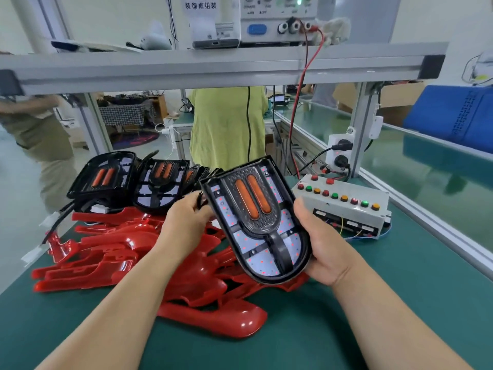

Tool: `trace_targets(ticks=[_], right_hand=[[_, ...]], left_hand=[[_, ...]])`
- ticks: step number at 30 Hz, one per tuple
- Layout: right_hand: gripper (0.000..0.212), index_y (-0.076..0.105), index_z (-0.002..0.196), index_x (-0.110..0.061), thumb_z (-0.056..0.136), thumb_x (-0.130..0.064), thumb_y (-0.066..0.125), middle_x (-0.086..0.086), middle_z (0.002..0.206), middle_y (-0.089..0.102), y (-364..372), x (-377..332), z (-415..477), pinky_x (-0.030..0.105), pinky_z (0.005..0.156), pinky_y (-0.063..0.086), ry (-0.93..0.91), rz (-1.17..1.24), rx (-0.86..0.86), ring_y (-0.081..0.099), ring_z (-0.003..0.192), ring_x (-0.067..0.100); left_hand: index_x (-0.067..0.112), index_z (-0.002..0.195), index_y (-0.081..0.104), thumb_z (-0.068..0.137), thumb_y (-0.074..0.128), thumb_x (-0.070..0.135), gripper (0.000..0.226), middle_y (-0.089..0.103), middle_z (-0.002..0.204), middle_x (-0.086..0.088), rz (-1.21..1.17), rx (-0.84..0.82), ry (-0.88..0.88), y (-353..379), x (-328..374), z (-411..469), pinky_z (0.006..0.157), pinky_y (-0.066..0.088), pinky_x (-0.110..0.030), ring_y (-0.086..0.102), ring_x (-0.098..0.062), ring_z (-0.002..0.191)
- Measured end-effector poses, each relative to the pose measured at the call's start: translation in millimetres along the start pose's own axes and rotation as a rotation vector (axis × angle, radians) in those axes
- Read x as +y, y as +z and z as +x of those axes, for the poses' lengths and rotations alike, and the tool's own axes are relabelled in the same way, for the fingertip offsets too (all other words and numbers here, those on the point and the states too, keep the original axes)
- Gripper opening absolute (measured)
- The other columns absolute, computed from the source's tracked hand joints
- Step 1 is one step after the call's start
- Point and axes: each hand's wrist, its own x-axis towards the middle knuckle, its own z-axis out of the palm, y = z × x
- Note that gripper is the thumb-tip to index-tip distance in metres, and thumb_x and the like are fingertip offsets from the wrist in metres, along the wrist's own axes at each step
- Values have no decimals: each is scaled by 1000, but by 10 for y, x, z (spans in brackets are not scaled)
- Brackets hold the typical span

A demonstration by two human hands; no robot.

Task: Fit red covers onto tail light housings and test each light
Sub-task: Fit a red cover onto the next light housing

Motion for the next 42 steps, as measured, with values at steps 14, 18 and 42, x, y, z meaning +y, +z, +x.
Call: trace_targets(ticks=[14, 18, 42], right_hand=[[51, 68, 125, -9, 94, -43, 47, 15, 129, 66, -123, -111, -26, 37, 92, 55, -98, -15, 88, 64, 119, 27], [56, 60, 132, -4, 91, -42, 53, 18, 131, 64, -217, -175, -45, 48, 103, 48, -94, -104, 214, 61, 122, 33], [45, 57, 131, 6, 90, -12, 48, 39, 139, 47, -308, -554, -610, 70, 112, 27, 199, -114, 129, 41, 132, 56]], left_hand=[[38, 122, 62, 102, 45, 37, 27, 65, 56, 2, -332, 17, 33, 1, 372, -167, 40, 36, -14, 46, -2, 43], [33, 131, 59, 105, 40, 34, 32, 65, 56, -8, -262, -159, -103, -12, 328, -177, 40, 35, -21, 41, -9, 43], [16, 118, 65, 99, 55, 9, 22, 72, 88, -15, -139, -1000, -166, -178, 488, -430, 56, 50, -24, 70, -23, 67]])
